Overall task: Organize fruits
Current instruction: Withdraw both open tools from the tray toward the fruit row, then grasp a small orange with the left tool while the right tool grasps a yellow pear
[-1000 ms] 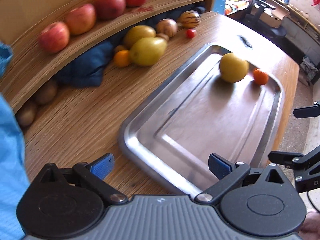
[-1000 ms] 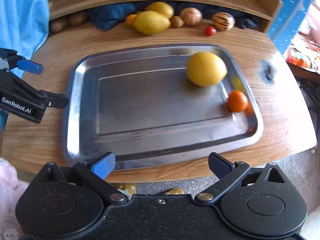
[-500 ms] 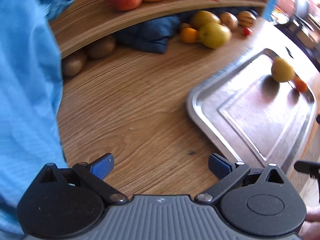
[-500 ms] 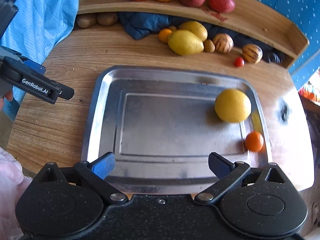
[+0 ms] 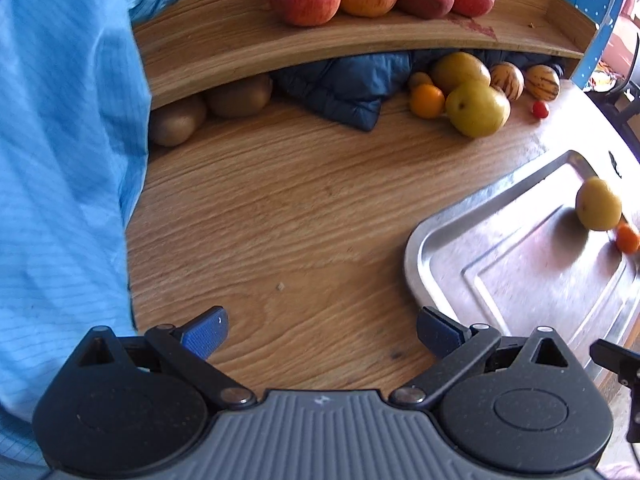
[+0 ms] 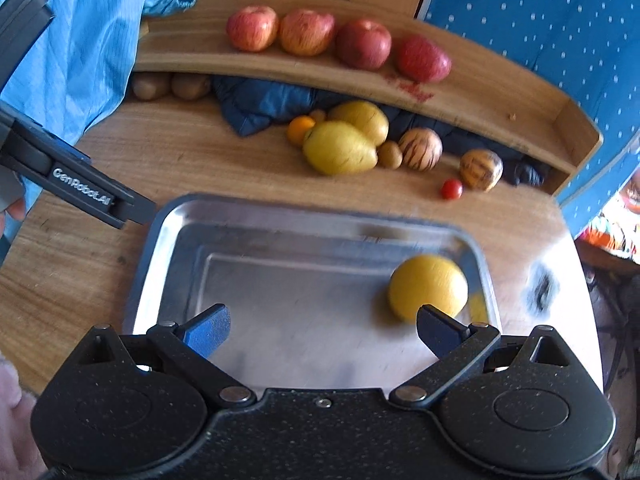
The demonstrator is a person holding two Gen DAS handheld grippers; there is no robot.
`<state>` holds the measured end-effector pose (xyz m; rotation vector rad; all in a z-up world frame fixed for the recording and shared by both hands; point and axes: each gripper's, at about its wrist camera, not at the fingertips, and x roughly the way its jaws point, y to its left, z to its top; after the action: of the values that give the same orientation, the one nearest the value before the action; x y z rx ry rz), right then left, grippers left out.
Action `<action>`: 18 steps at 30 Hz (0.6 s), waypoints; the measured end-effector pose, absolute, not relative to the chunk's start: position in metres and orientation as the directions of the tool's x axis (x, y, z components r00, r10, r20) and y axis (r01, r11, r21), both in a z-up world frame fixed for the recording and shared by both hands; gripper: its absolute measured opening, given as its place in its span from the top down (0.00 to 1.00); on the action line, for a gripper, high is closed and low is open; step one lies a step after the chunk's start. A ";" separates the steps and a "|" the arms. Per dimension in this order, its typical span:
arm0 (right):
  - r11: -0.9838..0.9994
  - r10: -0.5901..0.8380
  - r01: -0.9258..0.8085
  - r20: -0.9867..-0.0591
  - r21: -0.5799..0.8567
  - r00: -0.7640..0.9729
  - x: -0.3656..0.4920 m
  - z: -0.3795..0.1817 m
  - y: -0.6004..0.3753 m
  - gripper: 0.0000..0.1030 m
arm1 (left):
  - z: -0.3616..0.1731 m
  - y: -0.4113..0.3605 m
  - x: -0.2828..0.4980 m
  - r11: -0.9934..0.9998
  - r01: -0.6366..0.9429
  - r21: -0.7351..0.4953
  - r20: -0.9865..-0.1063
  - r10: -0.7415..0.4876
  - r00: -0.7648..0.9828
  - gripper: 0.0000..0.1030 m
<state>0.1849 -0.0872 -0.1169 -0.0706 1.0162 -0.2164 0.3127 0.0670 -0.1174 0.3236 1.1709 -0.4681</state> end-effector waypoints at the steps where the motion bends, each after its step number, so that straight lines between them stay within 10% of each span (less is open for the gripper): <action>1: 0.976 -0.214 0.143 -0.829 -0.163 0.517 0.186 -0.117 -0.090 0.03 | -0.117 0.063 0.313 0.861 0.508 -0.003 -0.931 -0.188 0.314 0.01; 18: 0.987 -0.135 0.015 -0.771 -0.161 0.622 0.246 -0.125 -0.147 0.03 | -0.124 -0.003 0.373 0.930 0.337 -0.146 -0.896 -0.269 0.353 0.01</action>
<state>0.2456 -0.1468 -0.1253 -0.1440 0.8964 -0.0867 0.3730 -0.0025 -0.1237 0.0679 1.1455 -0.3922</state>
